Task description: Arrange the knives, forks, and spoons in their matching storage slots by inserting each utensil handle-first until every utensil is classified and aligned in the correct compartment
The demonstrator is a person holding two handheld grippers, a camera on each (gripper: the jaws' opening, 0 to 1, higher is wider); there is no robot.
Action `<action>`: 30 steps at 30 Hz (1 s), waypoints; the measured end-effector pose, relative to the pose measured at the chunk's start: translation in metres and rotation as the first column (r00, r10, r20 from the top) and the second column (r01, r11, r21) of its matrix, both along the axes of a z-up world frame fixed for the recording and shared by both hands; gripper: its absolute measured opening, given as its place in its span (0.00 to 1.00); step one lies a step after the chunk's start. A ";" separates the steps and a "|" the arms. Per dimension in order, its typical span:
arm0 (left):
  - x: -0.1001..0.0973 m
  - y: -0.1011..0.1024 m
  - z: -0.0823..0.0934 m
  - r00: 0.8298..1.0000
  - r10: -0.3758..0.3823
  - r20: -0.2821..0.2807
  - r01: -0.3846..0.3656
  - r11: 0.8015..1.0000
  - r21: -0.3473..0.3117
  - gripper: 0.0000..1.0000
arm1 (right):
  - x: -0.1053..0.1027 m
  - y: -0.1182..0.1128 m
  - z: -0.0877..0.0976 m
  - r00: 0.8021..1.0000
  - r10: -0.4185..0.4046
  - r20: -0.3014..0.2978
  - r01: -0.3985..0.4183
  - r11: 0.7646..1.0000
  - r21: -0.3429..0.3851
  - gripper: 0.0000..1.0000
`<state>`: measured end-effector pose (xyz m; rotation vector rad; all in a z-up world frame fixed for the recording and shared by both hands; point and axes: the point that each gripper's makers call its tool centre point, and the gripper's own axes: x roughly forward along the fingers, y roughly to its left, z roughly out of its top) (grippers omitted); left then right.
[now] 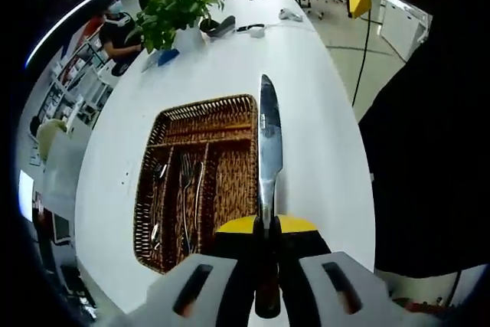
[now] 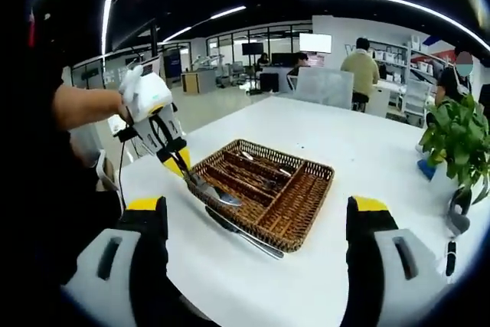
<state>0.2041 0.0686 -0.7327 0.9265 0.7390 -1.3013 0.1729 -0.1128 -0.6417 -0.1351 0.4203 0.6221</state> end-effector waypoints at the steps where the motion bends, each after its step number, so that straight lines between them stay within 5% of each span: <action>1: 0.001 0.000 0.000 1.000 0.000 0.002 0.000 1.000 -0.001 0.05 | 0.001 -0.001 0.002 1.000 -0.004 0.004 0.004 1.000 0.002 1.00; 12: 0.026 0.004 0.001 1.000 -0.006 0.029 0.005 1.000 0.022 0.05 | 0.011 -0.004 0.016 0.999 -0.054 -0.001 0.054 0.991 0.121 1.00; 15: 0.033 0.005 0.003 1.000 -0.004 0.030 0.003 1.000 0.026 0.05 | 0.014 -0.006 0.014 0.998 -0.060 0.005 0.059 0.995 0.079 1.00; 30: 0.087 0.013 0.022 0.996 0.027 0.080 -0.028 1.000 0.009 0.06 | 0.024 -0.010 0.023 0.995 -0.097 0.007 0.095 0.990 0.103 1.00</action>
